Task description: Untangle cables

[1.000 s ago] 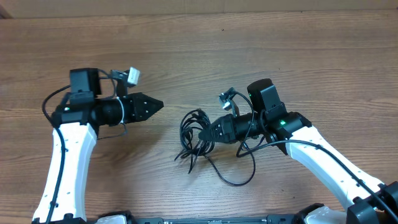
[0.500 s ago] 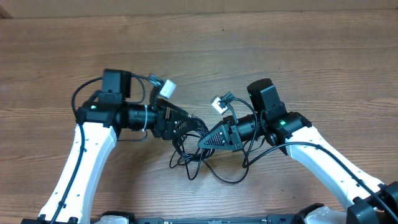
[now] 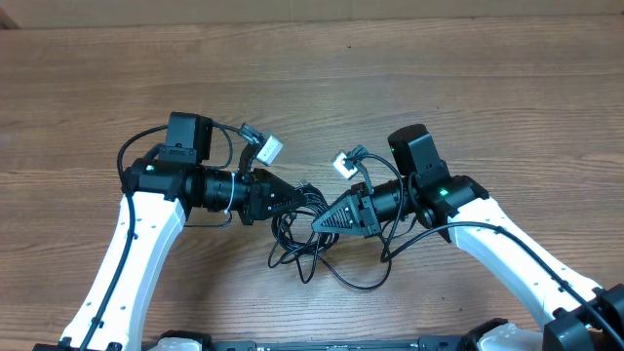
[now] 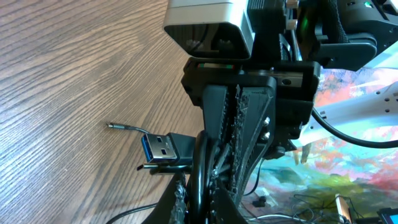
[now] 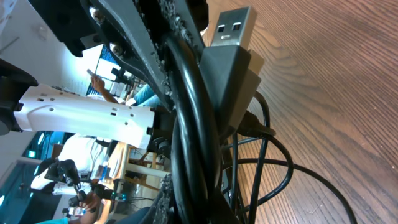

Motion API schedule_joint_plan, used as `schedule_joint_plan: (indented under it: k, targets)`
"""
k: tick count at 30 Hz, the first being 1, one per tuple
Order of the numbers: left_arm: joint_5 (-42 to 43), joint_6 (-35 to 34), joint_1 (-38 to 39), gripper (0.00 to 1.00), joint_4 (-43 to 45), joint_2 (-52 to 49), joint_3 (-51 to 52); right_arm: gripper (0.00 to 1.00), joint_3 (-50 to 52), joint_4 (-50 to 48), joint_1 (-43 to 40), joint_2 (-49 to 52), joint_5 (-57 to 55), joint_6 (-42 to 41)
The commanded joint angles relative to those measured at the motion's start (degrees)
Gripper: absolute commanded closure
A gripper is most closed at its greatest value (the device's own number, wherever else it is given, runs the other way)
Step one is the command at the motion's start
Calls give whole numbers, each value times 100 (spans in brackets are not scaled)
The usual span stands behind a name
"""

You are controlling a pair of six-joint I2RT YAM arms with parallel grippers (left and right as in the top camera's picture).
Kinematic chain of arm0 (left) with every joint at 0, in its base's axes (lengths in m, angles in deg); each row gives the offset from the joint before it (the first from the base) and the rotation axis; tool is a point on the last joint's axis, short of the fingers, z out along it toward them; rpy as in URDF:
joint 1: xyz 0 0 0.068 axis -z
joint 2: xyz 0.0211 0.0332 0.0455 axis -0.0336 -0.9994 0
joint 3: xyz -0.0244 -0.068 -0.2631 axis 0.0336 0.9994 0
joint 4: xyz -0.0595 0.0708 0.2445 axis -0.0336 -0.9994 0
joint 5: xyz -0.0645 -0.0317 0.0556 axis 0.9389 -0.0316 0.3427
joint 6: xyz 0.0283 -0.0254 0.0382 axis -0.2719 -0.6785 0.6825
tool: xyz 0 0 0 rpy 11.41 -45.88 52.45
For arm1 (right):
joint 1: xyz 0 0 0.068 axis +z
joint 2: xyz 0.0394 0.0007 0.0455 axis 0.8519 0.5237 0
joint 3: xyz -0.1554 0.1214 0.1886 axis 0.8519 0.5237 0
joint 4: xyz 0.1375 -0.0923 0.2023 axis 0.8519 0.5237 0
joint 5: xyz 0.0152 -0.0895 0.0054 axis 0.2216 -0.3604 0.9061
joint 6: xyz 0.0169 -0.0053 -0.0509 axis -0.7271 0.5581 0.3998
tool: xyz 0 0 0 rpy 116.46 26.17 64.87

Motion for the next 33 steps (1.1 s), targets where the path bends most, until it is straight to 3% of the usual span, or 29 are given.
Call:
schedule_joint_plan:
  k: [1,5,9,14,18,22,33]
  targets:
    - [-380,175,7,96,-52,-20,-31,95,-127,-114,-20,-120,393,13]
    - [-393,144,2,96,-48,-20,-31,85,-127,-111,-20,-120,258,2]
    - [-699,-492,0,96,87,-20,-31,73,-127,-94,-20,-120,83,-9]
    - [-1884,-2146,0,96,455,-20,-31,56,-127,-90,-20,-120,-520,-474]
    - [-3401,-4146,0,96,562,-20,-31,46,-127,120,-20,-120,-1375,-787]
    - [-3849,-5051,0,96,586,-20,-31,32,-127,470,-20,-120,-1904,-787]
    - [-3751,-5812,7,95,693,-20,-31,32,-125,896,-9,-120,-2555,-787]
